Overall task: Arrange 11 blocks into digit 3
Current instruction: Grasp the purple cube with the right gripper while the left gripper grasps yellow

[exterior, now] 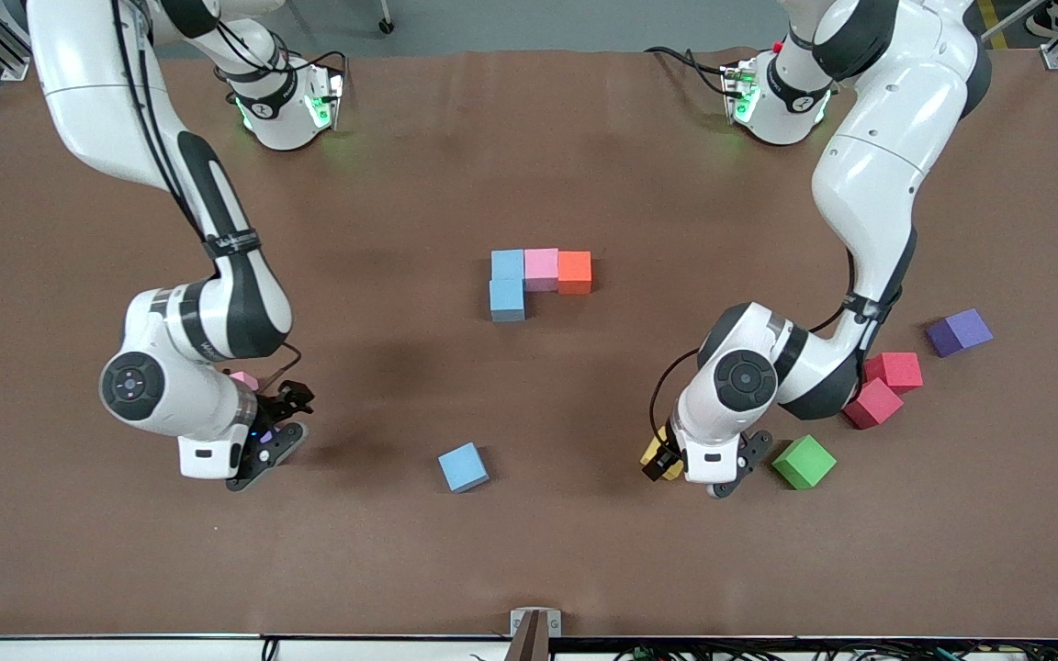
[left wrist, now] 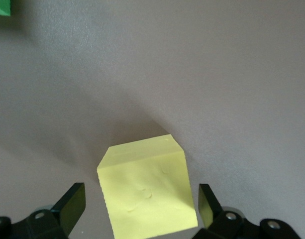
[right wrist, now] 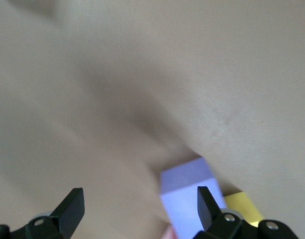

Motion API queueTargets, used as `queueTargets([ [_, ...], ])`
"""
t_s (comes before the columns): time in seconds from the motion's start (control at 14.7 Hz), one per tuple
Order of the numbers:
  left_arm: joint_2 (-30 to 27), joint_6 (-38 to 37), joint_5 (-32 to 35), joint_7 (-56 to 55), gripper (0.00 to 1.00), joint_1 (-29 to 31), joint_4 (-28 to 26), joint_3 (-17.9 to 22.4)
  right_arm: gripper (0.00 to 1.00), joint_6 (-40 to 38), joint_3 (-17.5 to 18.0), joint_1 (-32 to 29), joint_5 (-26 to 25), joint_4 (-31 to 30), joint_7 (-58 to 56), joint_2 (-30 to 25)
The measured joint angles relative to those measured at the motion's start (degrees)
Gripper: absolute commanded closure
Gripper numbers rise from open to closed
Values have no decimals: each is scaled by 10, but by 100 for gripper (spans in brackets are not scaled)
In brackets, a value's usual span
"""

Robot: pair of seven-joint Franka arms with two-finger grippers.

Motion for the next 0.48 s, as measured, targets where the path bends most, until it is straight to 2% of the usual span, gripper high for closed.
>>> queueTargets([
  [0.07,3,6,0,-5,3,-1,0,3,0,2,0,-8,-4,0,-41,1],
  [0.2,8,17,0,-14,49,-2,0,11,0,14,0,-22,-15,0,-112,3],
  [0.34,13,21,0,-17,83,-2,0,11,0,29,0,-33,-19,-4,-159,5],
  [0.41,13,21,0,-18,92,-3,0,12,0,40,0,-37,-19,-10,-171,7],
  [0.48,13,22,0,-19,97,-4,2,12,0,56,0,-41,-20,-17,-179,9],
])
